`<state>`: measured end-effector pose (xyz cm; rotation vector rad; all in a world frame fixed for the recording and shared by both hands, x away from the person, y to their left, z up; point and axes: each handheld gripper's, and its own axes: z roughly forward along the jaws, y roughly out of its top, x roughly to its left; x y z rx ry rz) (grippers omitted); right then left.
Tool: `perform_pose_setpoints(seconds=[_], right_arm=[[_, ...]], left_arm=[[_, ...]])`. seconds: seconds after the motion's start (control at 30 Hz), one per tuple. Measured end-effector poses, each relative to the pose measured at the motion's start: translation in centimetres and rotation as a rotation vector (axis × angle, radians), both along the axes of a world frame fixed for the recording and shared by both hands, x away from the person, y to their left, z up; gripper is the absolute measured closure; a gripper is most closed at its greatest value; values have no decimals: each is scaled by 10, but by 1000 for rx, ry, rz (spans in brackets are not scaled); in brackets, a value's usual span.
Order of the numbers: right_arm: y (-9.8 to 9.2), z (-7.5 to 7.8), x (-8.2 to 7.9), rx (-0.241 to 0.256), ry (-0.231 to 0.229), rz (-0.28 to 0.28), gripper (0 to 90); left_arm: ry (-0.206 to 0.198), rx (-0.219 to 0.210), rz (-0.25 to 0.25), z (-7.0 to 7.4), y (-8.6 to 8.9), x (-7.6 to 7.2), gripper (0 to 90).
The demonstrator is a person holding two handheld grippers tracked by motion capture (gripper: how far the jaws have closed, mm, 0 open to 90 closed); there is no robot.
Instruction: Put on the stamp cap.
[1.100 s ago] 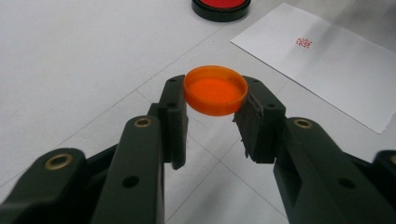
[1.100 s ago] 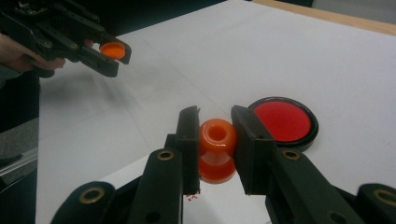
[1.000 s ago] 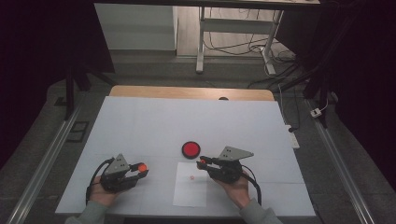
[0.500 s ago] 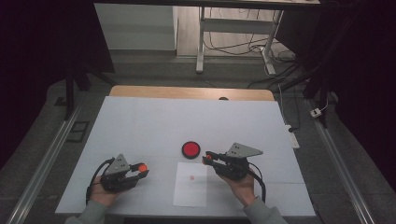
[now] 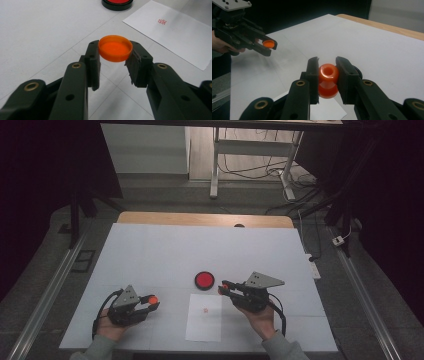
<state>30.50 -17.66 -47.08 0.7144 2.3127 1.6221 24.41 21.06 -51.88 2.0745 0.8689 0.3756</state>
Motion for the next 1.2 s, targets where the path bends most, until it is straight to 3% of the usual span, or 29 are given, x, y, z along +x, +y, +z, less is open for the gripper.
perform_pose_setpoints(seconds=[0.63,1.2], right_arm=[[-1,2,0,3,-4,-3,717],[0,3,0,21,0,1,717]], left_arm=[[-2,6,-15,0,-9,2,641],[-20,34,-110,2,-42,10,640]])
